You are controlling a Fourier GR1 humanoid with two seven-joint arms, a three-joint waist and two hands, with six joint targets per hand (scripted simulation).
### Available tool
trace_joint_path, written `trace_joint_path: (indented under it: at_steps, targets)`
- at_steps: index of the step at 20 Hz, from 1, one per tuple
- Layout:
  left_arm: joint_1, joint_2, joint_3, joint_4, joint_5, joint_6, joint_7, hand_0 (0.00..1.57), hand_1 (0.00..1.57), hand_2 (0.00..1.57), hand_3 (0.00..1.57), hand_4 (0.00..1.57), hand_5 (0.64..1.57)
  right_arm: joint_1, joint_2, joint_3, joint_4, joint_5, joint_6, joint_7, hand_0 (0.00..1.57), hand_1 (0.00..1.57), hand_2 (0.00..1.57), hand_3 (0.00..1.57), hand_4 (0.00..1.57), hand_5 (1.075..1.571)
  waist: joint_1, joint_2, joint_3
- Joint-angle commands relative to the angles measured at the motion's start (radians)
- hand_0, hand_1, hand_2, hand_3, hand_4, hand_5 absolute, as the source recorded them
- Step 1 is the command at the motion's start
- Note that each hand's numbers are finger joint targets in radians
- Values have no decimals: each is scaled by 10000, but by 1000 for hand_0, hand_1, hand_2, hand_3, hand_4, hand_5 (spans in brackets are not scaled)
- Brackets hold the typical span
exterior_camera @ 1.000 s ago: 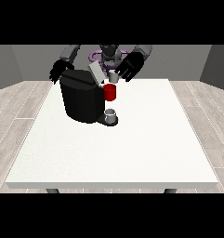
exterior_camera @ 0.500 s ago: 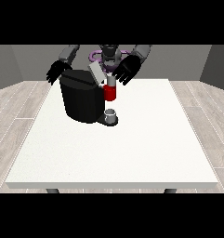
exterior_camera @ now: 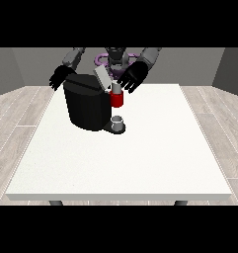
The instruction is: Insert the coffee pod into the coffee machine and close the lid
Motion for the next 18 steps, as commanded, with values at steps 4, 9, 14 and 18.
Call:
trace_joint_path:
  at_steps: [4,9,14,18]
  targets:
    - [-4,-249,-25,46,-165,204,137,1186,1186,1269,1202,515,1571,70,137,-7,17,-24,-116,-62,0,0,0,0,513,1571,38,55,2]
    - [-174,35,37,152,-224,-86,143,1208,1208,1265,1191,493,1571,131,188,153,-99,122,-162,-130,0,0,0,0,499,1571,26,43,1]
    - [103,324,246,374,-23,-551,-210,1221,1221,1265,1171,485,1571,382,-95,-106,-251,-159,94,43,0,0,0,0,448,1571,-48,36,0]
    - [-217,-575,-60,128,-403,319,508,1211,1211,1239,1123,460,1571,-25,159,-33,236,68,-192,-376,0,0,0,0,415,1571,-1,415,5]
